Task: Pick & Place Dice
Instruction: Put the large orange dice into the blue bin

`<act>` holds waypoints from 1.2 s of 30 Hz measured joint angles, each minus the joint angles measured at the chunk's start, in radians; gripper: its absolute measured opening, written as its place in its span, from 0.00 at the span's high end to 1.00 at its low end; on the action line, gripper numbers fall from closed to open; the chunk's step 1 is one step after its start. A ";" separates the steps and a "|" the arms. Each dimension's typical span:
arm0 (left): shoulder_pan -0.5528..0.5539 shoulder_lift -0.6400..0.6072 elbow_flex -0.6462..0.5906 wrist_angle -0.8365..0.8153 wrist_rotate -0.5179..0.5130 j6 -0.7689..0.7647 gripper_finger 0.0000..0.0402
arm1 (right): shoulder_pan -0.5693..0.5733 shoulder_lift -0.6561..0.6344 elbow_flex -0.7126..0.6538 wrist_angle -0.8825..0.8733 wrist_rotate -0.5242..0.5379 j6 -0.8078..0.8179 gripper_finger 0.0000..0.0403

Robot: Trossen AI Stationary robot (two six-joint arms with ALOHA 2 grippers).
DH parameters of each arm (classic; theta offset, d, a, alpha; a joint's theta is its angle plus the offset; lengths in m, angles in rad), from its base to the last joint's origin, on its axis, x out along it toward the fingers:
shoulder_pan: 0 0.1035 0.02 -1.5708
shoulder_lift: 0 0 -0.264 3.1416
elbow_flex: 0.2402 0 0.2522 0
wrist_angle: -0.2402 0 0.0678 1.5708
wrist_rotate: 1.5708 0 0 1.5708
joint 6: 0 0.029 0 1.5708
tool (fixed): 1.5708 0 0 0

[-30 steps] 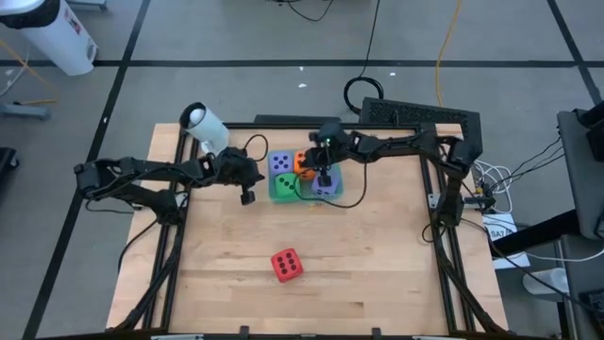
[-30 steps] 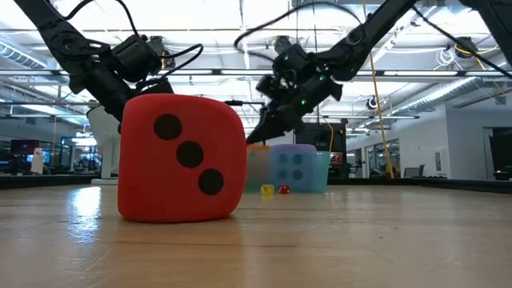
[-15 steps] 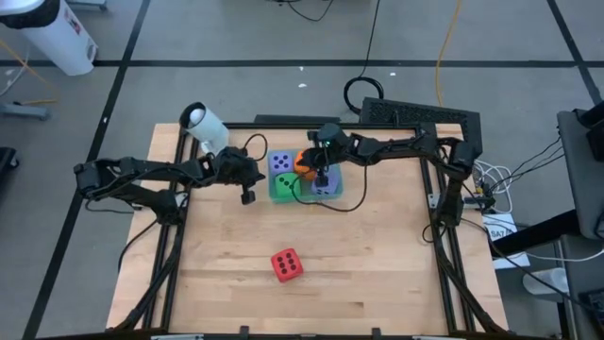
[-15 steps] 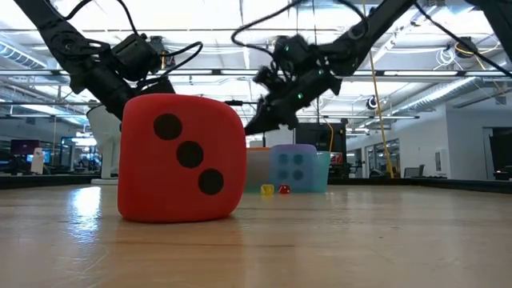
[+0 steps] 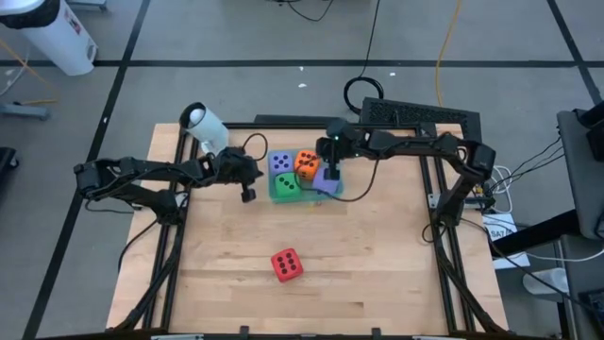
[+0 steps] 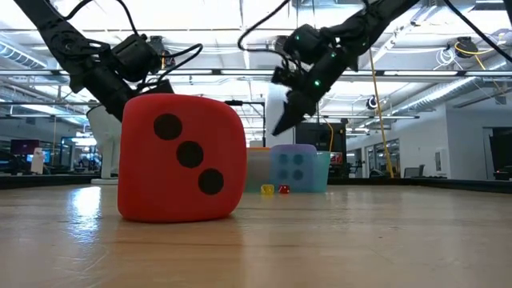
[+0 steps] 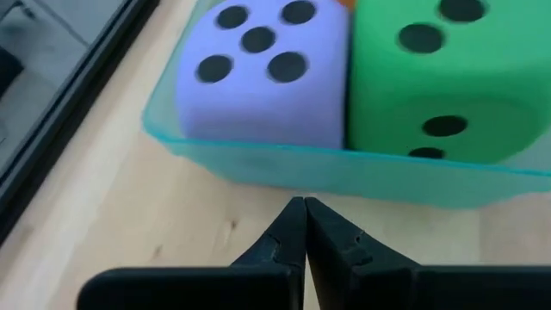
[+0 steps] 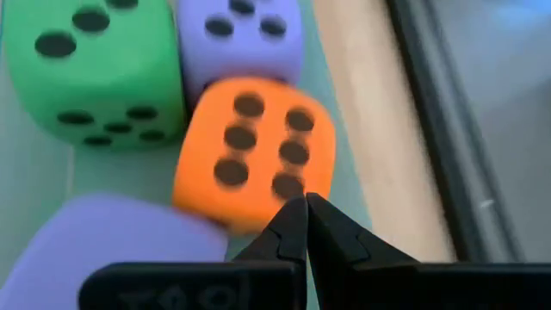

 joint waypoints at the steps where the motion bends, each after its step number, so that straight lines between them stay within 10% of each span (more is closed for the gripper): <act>1: 0.000 0.000 0.000 -0.004 -0.010 0.000 0.96 | -0.015 0.000 0.000 -0.016 -0.021 0.005 1.00; 36: 0.029 0.149 0.043 0.116 -0.031 -0.034 0.98 | -0.071 0.128 -0.001 0.067 -0.138 0.013 1.00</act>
